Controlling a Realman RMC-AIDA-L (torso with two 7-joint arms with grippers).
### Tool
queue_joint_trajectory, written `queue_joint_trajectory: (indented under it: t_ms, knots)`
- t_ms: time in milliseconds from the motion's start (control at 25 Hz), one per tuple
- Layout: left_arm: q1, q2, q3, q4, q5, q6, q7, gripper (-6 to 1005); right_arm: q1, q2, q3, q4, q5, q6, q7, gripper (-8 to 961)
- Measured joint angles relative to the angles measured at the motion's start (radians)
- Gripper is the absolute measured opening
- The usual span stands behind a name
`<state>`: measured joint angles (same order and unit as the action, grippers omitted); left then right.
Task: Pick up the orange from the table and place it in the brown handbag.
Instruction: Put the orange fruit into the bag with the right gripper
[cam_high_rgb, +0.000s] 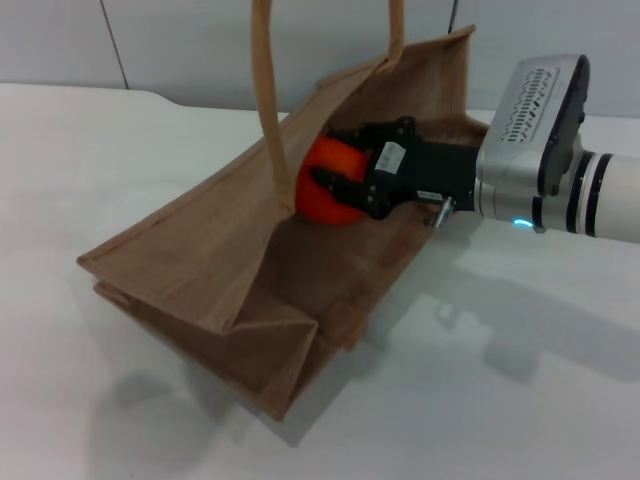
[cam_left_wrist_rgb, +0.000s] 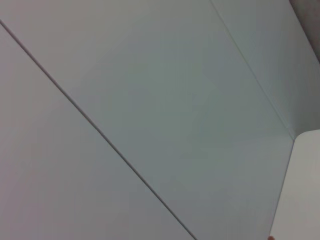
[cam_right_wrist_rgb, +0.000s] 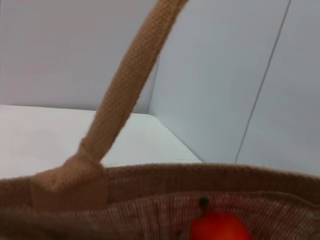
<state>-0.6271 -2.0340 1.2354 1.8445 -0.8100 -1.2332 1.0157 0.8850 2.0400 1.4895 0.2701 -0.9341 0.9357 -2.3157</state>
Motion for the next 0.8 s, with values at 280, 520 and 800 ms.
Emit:
queue_joint_trajectory:
  t_ms: [280, 520, 800]
  knots:
    - [0.022, 0.0, -0.008, 0.004, -0.01, 0.008, -0.004, 130, -0.008, -0.004, 0.0, 0.0, 0.028, -0.01, 0.006, 510]
    - [0.035, 0.0, -0.013, 0.005, -0.005, 0.017, -0.004, 130, -0.009, -0.009, 0.004, 0.0, 0.03, -0.005, 0.028, 727]
    - [0.073, 0.0, -0.069, 0.011, -0.003, 0.022, -0.004, 130, -0.042, -0.02, 0.008, 0.012, 0.025, 0.009, 0.077, 785]
